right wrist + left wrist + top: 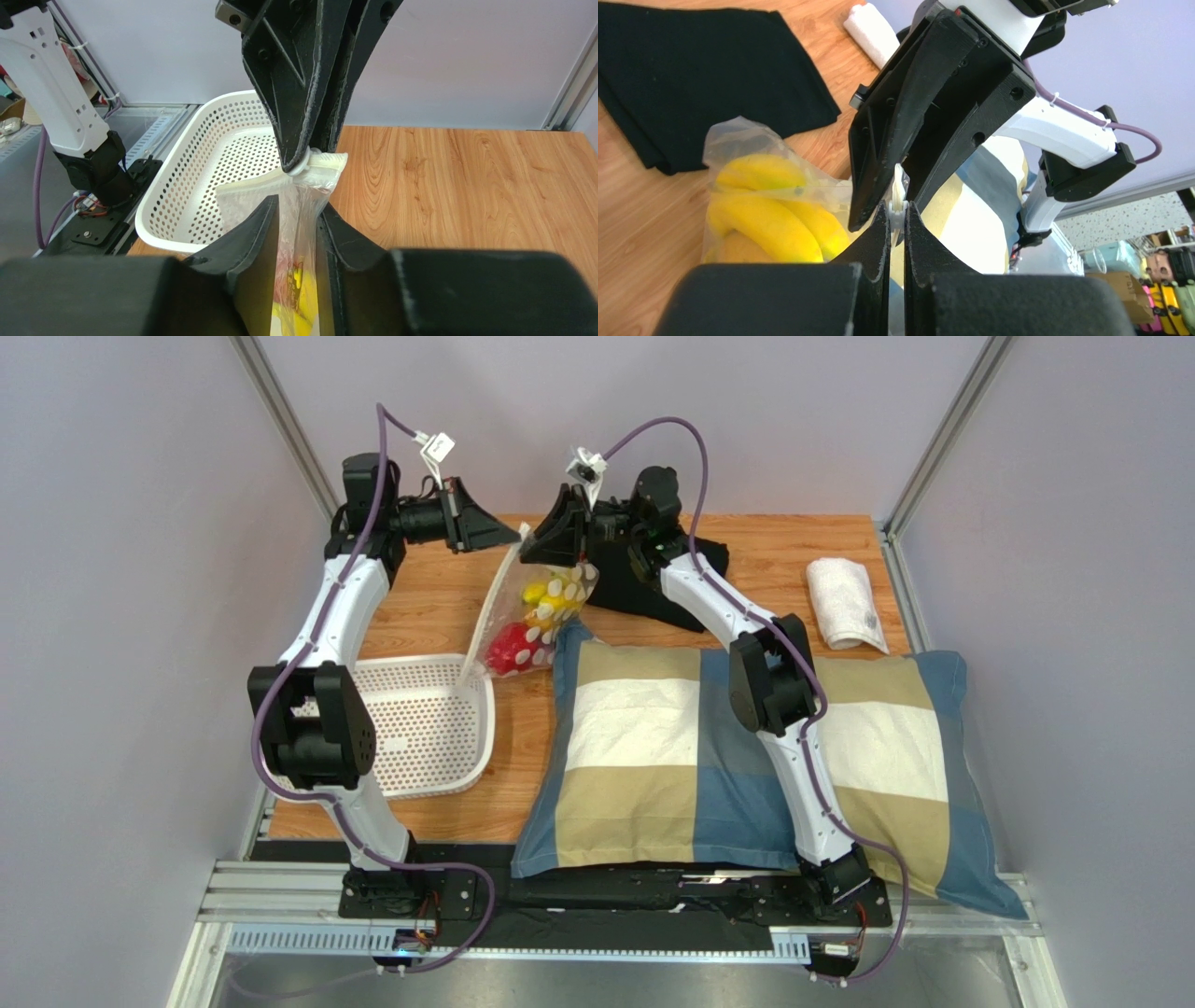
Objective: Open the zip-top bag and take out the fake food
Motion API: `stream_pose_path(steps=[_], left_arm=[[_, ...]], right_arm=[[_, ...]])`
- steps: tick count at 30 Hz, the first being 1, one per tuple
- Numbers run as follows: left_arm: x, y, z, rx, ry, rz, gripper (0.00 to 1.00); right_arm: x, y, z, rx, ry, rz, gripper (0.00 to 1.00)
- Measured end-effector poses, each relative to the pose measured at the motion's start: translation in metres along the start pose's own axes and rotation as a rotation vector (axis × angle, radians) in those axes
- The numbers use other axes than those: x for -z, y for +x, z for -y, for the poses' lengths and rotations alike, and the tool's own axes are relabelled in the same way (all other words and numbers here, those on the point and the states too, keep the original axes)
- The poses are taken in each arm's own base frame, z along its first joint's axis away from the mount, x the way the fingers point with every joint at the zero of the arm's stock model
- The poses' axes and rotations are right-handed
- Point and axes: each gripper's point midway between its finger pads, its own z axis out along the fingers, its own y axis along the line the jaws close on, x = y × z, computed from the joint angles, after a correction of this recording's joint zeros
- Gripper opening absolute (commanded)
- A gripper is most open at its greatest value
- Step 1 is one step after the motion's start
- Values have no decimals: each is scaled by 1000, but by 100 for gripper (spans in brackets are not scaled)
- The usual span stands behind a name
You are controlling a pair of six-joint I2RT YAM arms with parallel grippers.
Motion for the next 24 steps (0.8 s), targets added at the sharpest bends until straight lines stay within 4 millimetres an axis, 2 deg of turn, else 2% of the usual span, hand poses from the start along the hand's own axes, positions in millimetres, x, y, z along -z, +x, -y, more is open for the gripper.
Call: stream_pose_path(steps=[3,7,8,9,11,14,15,19,24], left_arm=[[-3,-2,6,-21,-20,-18,0],[-11,-6,25,-93,-28,-48,0],[-12,-5,30,-110,-27,-55,0],[-12,-4,34,-119,-29,-63,0],[-13,0,40,-136,-36,-80,0],[-13,4,40,-152,-55,-94,0],[-12,6,39,-153,-60,-99,0],[-10,12,38,-150,-79,-123,0],[-9,14,40,-197,-104,-142,0]], right_arm=[[0,2,-2,0,-17,-27,31],[-2,-8,-11,32,-61,-47,32],[-2,-9,-13,40,-68,-49,31],[-2,-9,-14,41,-76,-52,23],[-2,-7,-18,41,-95,-61,18],[-1,-4,-24,31,-129,-77,7],[-1,-2,-26,26,-136,-81,1],[-1,4,-31,-3,-145,-90,0],[0,2,-35,-29,-138,-93,0]])
